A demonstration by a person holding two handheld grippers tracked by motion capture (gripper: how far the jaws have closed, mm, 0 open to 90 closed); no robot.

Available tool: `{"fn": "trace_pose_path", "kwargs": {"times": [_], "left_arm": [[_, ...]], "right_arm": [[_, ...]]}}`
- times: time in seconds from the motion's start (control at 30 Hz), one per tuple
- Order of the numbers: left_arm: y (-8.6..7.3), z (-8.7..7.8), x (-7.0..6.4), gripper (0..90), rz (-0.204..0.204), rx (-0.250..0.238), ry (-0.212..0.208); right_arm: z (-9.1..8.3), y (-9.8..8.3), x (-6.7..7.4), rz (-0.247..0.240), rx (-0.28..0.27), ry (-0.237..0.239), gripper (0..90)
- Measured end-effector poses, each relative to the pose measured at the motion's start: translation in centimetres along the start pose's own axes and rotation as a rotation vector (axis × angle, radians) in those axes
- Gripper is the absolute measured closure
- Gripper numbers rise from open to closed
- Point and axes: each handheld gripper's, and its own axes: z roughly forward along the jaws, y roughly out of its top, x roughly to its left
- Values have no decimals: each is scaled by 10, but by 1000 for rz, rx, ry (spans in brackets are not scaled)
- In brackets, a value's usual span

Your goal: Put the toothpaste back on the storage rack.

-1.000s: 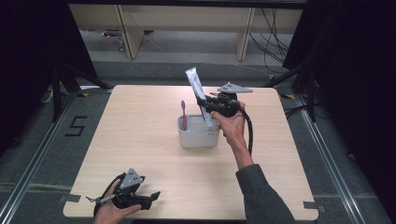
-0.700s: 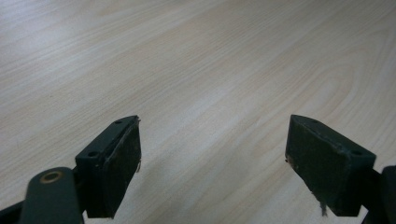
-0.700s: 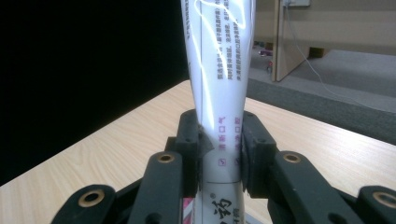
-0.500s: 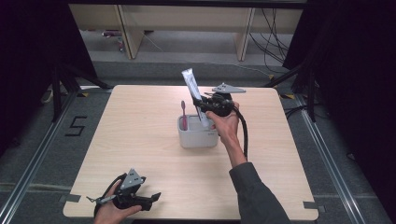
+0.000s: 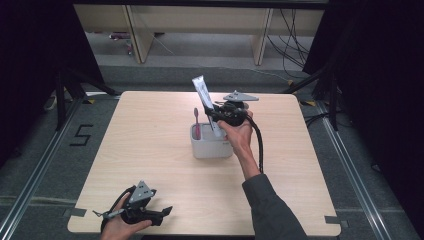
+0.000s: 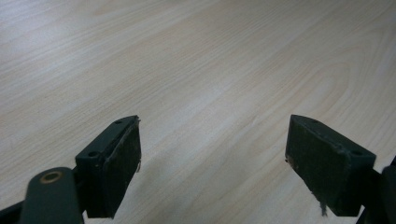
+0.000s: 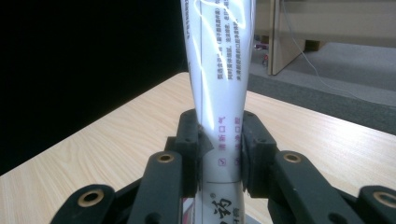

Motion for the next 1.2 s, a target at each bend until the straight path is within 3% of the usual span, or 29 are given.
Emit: {"fn": "trace_pose_path", "kwargs": {"times": [0.17,0.2,0.33,0.47,0.6,0.67,0.7,0.73,0.77,0.87,0.9,0.93,1.07,1.13,1.2], "left_arm": [[0,0,-1,178,0,-4,6],[0,0,-1,178,-1,-4,6],[0,0,-1,178,-1,-3,5],[0,0,-1,178,2,1,5],[0,1,-1,178,0,3,5],[0,1,-1,178,0,2,4],[0,1,-1,178,-3,0,5],[0,1,-1,178,-3,0,6],[0,1,-1,178,0,2,4],[0,1,-1,178,-2,1,6],[0,1,-1,178,1,4,4],[0,1,-1,178,0,3,4],[0,1,-1,179,-2,2,5],[0,1,-1,178,-1,3,4],[0,1,-2,178,-1,3,4]], "right_arm": [[2,-5,1,5,16,1,726],[2,-6,-1,-17,18,1,726],[1,-12,-1,15,31,-1,726],[1,-16,-4,-15,27,3,725],[0,-22,-2,8,44,-4,724],[1,-24,-4,-22,39,-4,723],[0,-24,-2,2,50,-9,723],[1,-25,-4,-21,45,-8,723],[0,-26,-2,-1,58,-5,723],[1,-28,-4,-49,63,-8,721],[2,-29,-2,-28,57,-23,721],[2,-30,-4,-53,61,-19,721],[1,-31,-2,-12,95,-19,720],[2,-31,-3,-57,66,-34,719],[3,-32,-4,-53,73,-10,719]]}}
